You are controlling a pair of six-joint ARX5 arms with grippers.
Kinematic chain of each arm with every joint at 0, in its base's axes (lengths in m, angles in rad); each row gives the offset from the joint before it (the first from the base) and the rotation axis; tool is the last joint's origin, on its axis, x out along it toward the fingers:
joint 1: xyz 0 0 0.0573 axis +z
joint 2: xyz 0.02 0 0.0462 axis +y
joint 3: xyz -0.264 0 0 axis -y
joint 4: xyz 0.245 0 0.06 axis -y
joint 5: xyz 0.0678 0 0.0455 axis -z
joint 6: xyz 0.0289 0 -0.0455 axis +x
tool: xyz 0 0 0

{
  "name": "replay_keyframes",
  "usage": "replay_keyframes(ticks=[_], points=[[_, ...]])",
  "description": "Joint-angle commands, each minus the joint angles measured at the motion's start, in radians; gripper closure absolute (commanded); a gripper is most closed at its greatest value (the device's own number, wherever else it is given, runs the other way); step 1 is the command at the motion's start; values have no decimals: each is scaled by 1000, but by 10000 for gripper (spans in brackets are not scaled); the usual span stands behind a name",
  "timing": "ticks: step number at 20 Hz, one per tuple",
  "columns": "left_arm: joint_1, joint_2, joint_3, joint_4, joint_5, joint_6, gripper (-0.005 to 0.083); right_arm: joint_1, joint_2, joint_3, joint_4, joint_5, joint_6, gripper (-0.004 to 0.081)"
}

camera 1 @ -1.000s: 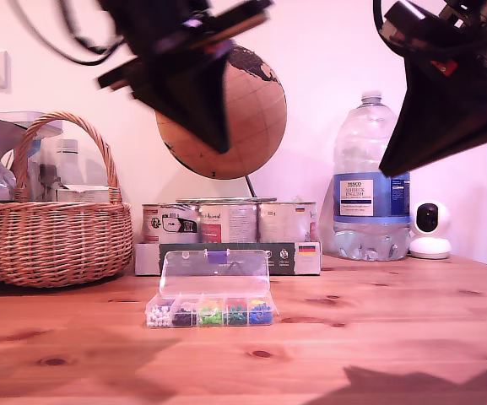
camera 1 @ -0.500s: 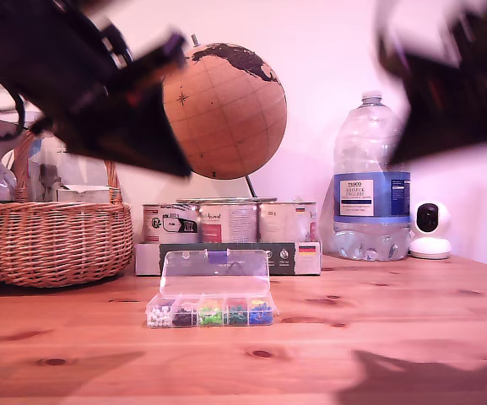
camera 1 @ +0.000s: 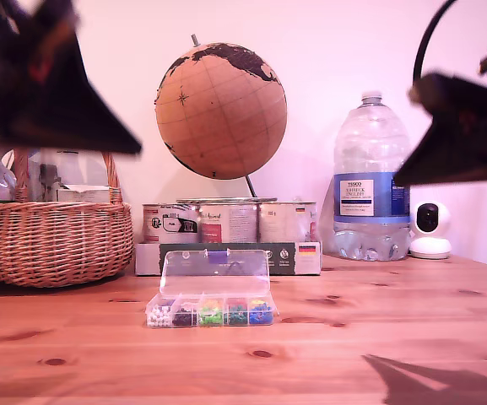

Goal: Sort the loose pins on the table into their correct compartments

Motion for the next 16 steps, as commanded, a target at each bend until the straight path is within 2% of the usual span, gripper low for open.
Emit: replay_keyframes(ticks=[1, 5, 10, 16], points=[[0, -18, -1, -1, 3, 5, 794, 6, -31, -16, 25, -55, -8, 782], [0, -29, -1, -35, 4, 5, 794, 25, -82, -16, 14, -188, -7, 782], [0, -29, -1, -88, 4, 4, 794, 27, -89, -16, -27, -179, -5, 782], [0, -29, -1, -122, 4, 4, 794, 27, -89, -16, -137, -179, -5, 782]])
